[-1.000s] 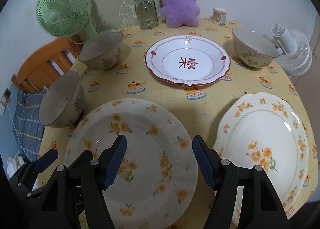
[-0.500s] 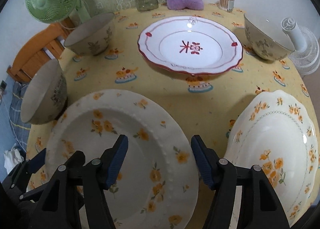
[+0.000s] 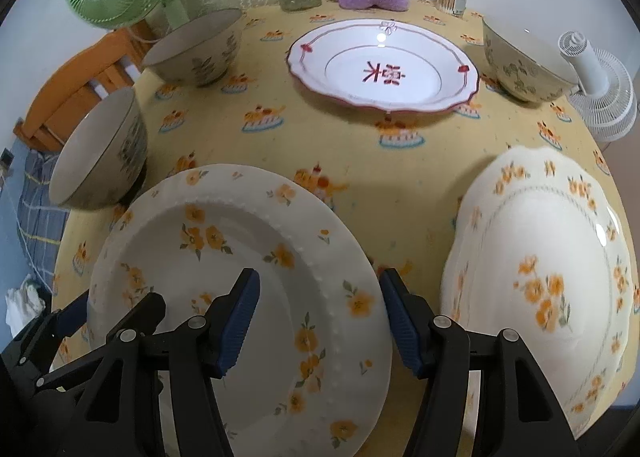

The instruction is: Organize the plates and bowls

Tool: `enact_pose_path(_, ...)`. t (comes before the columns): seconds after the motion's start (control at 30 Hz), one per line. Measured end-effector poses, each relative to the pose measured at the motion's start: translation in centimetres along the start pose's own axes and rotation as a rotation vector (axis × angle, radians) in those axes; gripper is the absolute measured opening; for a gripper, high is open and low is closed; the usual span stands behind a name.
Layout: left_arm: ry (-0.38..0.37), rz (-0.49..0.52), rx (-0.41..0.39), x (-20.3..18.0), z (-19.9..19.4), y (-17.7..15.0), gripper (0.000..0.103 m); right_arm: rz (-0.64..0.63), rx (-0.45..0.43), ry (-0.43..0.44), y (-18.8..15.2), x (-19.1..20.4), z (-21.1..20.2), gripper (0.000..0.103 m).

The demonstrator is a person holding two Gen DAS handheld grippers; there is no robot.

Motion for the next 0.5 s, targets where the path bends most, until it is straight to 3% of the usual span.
enact_pose_path(0.33,-0.04,0.014,0.026,0.5,-0.1,-1.2,0.07,0.005,0.061,-0.001,-2.7,0.6,0.1,0.062)
enact_pose_path(0.37,-0.056,0.001,0.044,0.6,0.2,-1.4,0.075,0.009,0.056,0.004,-2.7,0.6,0.1,0.063)
enact_pose_path(0.5,-0.08,-0.007,0.061,0.4,0.1,-1.3,0.076,0.01,0.059,0.004,-2.7,0.6,0.2,0.063)
Point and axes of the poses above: each gripper's, at about its wrist camera, not at the fingertips, and z roughly the way its jaws point, x to its left, y to its top, the point moved 9 cm from there along z, roughly the way its jaws point, and after that the axes turned 11 degrees about -z, right-handed, at the moved point
